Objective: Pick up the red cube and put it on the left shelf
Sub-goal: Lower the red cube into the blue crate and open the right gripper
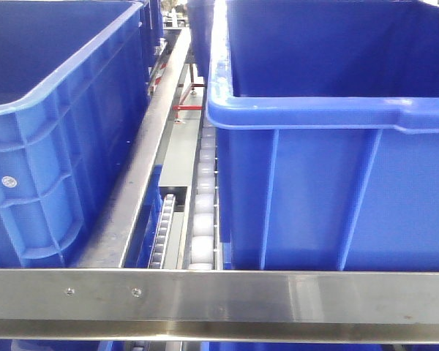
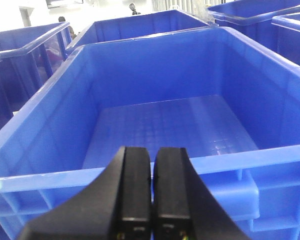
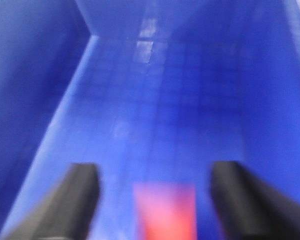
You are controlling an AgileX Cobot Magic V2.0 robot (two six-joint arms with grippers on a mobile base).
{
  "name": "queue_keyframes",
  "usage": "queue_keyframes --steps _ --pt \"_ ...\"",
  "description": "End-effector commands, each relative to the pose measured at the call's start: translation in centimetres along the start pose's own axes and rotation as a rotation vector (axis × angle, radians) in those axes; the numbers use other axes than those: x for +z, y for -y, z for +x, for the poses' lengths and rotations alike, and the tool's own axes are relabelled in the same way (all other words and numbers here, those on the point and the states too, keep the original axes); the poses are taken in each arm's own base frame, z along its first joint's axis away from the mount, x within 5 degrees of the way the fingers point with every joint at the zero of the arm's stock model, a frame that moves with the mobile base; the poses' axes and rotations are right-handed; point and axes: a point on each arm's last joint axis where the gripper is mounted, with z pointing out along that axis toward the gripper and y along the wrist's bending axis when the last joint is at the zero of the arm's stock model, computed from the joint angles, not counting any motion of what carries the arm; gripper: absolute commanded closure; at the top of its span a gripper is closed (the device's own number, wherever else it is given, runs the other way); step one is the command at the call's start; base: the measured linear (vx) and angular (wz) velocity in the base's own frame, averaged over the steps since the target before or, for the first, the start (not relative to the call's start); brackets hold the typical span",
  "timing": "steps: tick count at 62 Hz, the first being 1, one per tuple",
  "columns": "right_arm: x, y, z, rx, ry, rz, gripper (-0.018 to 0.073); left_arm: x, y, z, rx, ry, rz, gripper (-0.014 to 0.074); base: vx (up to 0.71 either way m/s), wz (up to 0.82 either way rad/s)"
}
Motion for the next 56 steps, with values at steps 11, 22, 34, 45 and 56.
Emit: queue_keyframes --steps 11,22,34,45,56 --pt "0.1 -0.1 -2.4 -0.007 0.12 -0.004 -0.0062 0.1 0.0 0.1 -0.009 0.052 -0.008 0.0491 0.0 0.0" --pt "-2.8 0.0 -1.7 -0.007 0.174 -0.007 0.0183 0.1 0.0 0.1 -0.009 0.052 -0.008 0.0491 0.0 0.0" --pt "-8.0 0.1 0.8 -0.007 0.284 -0.014 0.0489 0.1 0.0 0.1 -0.009 0.052 -0.008 0.0491 -0.02 -0.12" --pt "-11.7 0.3 3.8 -0.007 0.359 -0.019 0.0494 0.1 0.0 0.1 -0.009 0.052 -0.008 0.0491 0.0 0.0" --pt "-13.8 0.4 5.4 -0.007 0.389 -0.021 0.0494 0.1 0.0 0.1 -0.009 0.052 -0.008 0.0491 0.0 0.0"
